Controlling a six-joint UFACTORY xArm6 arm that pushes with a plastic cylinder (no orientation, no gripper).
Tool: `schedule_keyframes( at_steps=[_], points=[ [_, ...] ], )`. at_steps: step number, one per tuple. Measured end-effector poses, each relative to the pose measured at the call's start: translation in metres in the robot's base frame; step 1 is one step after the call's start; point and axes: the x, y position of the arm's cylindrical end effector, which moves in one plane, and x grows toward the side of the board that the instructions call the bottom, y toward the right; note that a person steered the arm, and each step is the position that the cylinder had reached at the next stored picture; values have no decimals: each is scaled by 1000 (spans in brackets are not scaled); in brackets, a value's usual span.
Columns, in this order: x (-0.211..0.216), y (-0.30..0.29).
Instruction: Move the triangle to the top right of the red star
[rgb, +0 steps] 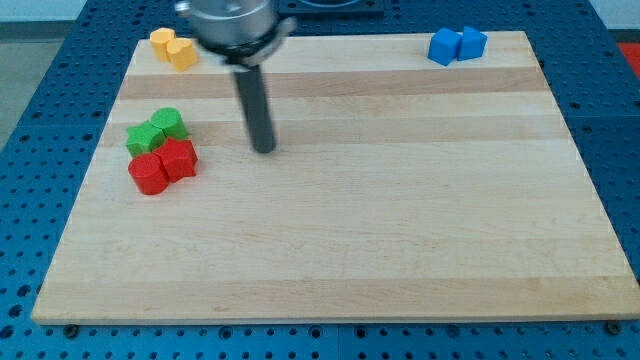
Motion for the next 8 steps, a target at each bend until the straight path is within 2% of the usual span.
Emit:
schedule_keyframes(
  at_steps=[2,4,6,8],
  points=[
    [-58,149],
    [-115,256],
    [-169,301],
    [-198,317]
  ],
)
